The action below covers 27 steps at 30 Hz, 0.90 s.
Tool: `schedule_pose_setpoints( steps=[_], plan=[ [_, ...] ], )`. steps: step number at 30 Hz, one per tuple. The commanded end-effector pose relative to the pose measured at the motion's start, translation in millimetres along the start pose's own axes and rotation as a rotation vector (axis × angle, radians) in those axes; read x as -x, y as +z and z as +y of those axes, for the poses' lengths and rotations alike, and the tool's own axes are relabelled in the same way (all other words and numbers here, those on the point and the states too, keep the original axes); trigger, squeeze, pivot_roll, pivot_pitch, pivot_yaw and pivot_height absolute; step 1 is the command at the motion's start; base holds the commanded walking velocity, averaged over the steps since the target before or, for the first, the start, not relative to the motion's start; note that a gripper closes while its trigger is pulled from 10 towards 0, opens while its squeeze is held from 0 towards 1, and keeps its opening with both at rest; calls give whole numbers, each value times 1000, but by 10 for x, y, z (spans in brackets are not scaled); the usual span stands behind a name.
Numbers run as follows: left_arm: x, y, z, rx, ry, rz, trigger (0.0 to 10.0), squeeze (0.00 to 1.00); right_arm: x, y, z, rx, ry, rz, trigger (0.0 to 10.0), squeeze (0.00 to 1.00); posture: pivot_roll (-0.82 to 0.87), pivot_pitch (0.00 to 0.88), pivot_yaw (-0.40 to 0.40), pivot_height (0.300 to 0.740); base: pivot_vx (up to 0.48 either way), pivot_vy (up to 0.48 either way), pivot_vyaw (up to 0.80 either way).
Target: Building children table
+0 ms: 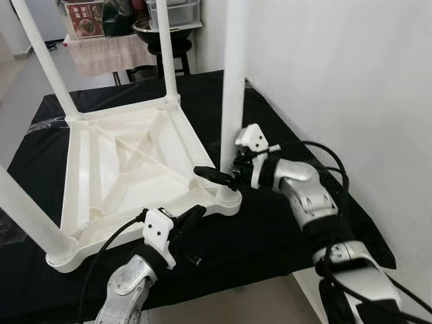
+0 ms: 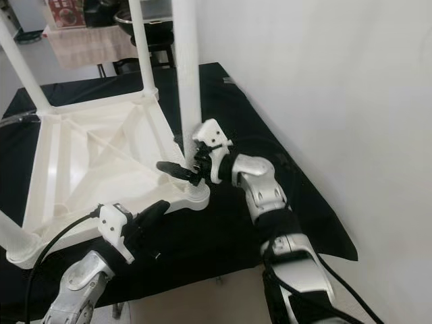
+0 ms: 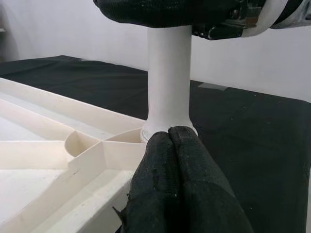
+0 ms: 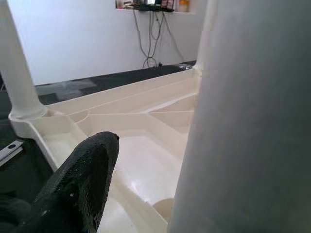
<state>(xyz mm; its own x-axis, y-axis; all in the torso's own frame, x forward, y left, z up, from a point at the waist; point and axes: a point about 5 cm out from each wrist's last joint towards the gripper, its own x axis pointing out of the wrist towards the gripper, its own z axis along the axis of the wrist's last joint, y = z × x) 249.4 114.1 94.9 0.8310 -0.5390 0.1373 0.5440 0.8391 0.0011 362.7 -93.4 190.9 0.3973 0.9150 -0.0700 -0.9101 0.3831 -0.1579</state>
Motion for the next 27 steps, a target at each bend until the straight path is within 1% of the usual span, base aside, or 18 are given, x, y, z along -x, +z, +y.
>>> schedule_pose_setpoints(
  steps=[1, 2, 9, 12, 13, 14, 16, 17, 18, 19, 20, 21, 22, 23, 24, 25, 26, 27],
  plan=[
    [13, -38, -6, 5, 4, 14, 10000, 0, -85, 31, 36, 5, 53, -6, 10000, 0, 57, 0, -10, 740, 0, 0, 0],
    [11, -39, -7, 4, 4, 14, 10000, 0, -73, 2, 9, 1, 41, 7, 0, 0, 62, 0, -12, 740, 0, 0, 0],
    [6, -40, -5, 3, 5, 15, 10000, 0, 12, -95, -49, -33, 24, 9, 0, 0, 60, 0, -7, 740, 0, 0, 0],
    [6, -45, -6, 7, 1, 18, 10000, 0, 118, -156, -67, -43, 3, -8, 0, 0, 54, 0, 3, 740, 0, 0, 0],
    [6, -45, -6, 7, 1, 18, 10000, 0, 118, -156, -67, -43, 3, -8, 0, 0, 54, 0, 3, 740, 0, 0, 0],
    [6, -47, -10, 9, -1, 19, 10000, 0, 210, -192, -69, -43, -25, -24, 0, 0, 53, 0, 4, 740, 0, 0, 0],
    [6, -48, -11, 9, -2, 19, 10000, 0, 230, -201, -72, -43, -31, -28, 0, 0, 53, 0, 4, 740, 0, 0, 0],
    [7, -48, -11, 9, -2, 19, 10000, 0, 276, -246, -57, -38, -61, -18, 0, 0, 51, 0, 5, 740, 0, 0, 0],
    [7, -48, -11, 9, -2, 19, 10000, 0, 276, -246, -57, -38, -61, -18, 0, 0, 51, 0, 5, 740, 0, 0, 0],
    [8, -48, -11, 10, -2, 19, 10000, 0, 311, -295, -38, -30, -94, -1, 0, 0, 51, 0, 5, 740, 0, 0, 0],
    [15, -48, -11, 10, -2, 19, 10000, 0, 308, -410, 24, -40, -210, 31, 0, 0, 46, 0, -6, 740, 0, 0, 0],
    [15, -48, -11, 10, -2, 19, 10000, 0, 308, -410, 24, -40, -210, 31, 0, 0, 46, 0, -6, 740, 0, 0, 0],
    [19, -48, -11, 10, -2, 19, 10000, 0, 308, -485, 70, -46, -295, 54, 0, 0, 46, 0, -6, 740, 0, 0, 0],
    [19, -48, -11, 10, -2, 19, 10000, 0, 308, -485, 70, -46, -295, 54, 0, 0, 46, 0, -6, 740, 0, 0, 0],
    [28, -48, -7, 10, -1, 19, 10000, 0, 285, -602, 95, -92, -572, 86, 0, 0, 41, 0, -11, 740, 0, 0, 0],
    [34, -48, -3, 9, -1, 19, 10000, 0, 298, -678, 117, -123, -770, 115, 0, 0, 41, 0, -11, 740, 0, 0, 0],
    [35, -45, 1, 8, 0, 19, 10000, 0, 233, -779, 328, -169, -837, 130, 0, 0, 53, 9, -11, 740, 0, 0, 0],
    [35, -45, 1, 8, 0, 19, 10000, 0, 233, -779, 328, -169, -837, 130, 0, 0, 53, 9, -11, 740, 0, 0, 0]
  ],
)
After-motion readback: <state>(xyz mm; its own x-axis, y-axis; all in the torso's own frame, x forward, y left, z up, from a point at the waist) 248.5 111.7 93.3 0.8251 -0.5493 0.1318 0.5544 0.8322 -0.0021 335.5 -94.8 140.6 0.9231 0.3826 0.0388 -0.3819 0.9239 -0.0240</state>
